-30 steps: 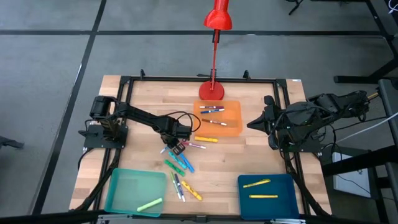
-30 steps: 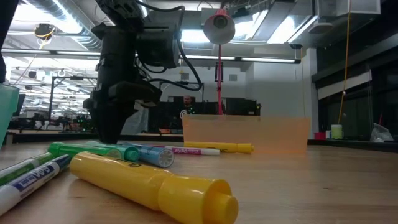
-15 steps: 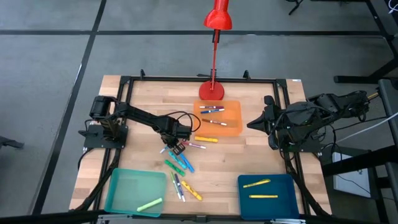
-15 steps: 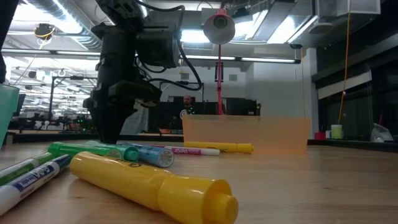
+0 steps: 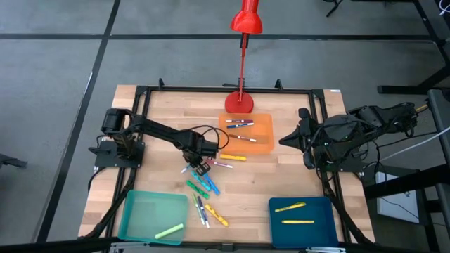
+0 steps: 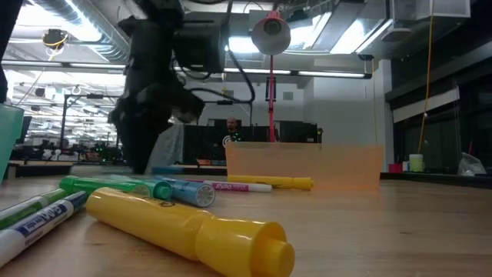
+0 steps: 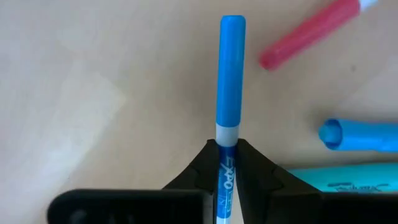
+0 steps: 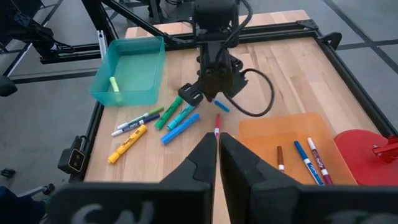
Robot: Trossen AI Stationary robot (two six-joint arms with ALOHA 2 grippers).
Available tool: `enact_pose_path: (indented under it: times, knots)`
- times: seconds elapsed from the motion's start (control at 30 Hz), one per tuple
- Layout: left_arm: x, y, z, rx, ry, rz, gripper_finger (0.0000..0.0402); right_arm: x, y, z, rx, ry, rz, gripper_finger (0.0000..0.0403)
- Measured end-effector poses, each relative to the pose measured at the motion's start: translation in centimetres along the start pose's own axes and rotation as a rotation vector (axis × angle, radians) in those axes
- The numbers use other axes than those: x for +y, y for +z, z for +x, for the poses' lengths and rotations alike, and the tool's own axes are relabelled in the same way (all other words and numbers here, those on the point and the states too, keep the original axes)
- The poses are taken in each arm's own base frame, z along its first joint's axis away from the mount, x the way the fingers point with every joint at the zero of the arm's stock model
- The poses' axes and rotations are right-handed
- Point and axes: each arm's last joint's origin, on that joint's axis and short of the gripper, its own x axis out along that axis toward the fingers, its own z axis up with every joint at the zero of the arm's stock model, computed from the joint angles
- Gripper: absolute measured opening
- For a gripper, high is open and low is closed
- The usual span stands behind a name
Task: Pick & Place Markers
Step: Put the light blue marker pen into the orange bin
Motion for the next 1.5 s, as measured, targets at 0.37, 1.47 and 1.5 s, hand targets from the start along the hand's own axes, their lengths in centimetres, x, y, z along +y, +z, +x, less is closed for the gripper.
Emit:
enact_pose_path:
  times: [0.37,1.47,1.5]
  knots:
    - [-1.1,1.6,-5.6,-0.166,0.020,0.039,0.0026,0.0,0.0,0.0,0.000,0.000,0.000,0.0021]
    - [0.0,12.5,-14.2,-0.749,-0.162,0.284,0.0026,0.0,0.0,0.0,0.002,0.007,0.002,0.0021]
    - [0.0,12.8,-13.9,-0.754,-0.163,0.300,0.0026,0.0,0.0,0.0,0.002,0.007,0.002,0.0021]
